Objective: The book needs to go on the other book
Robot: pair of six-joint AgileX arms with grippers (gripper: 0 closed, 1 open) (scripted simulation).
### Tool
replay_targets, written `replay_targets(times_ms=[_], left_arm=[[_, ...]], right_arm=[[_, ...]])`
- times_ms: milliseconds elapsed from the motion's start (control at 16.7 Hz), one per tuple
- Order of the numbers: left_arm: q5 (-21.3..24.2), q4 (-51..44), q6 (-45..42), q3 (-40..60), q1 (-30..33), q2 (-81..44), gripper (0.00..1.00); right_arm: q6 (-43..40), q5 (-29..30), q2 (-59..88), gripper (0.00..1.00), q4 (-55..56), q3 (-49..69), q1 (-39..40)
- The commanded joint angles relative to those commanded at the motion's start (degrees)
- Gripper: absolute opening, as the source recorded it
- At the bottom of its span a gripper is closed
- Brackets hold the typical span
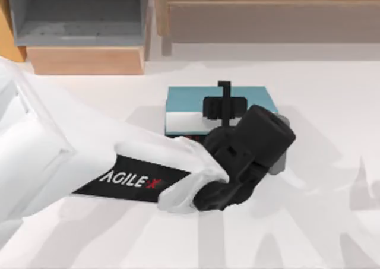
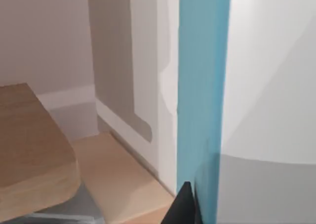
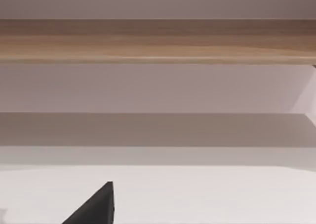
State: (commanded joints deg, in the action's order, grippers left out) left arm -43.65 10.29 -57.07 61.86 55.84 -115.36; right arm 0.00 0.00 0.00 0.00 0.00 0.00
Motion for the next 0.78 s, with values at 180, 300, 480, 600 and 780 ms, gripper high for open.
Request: replay_targets(times_ms=[180,300,480,600,780], left_arm=[[0.0,0.0,0.0,0.0,0.0,0.0,0.08],[0.0,0.0,0.0,0.0,0.0,0.0,0.23],[0.0,0.0,0.0,0.0,0.0,0.0,0.45],[0.0,0.0,0.0,0.0,0.0,0.0,0.60],[0.0,0.0,0.0,0.0,0.0,0.0,0.83]], right_arm=[[0.0,0.0,0.0,1.00,0.0,0.0,0.0],[0.0,0.0,0.0,1.00,0.0,0.0,0.0],[0.0,0.0,0.0,1.00,0.0,0.0,0.0],[0.0,0.0,0.0,1.00,0.0,0.0,0.0],[0.0,0.0,0.0,1.00,0.0,0.0,0.0]])
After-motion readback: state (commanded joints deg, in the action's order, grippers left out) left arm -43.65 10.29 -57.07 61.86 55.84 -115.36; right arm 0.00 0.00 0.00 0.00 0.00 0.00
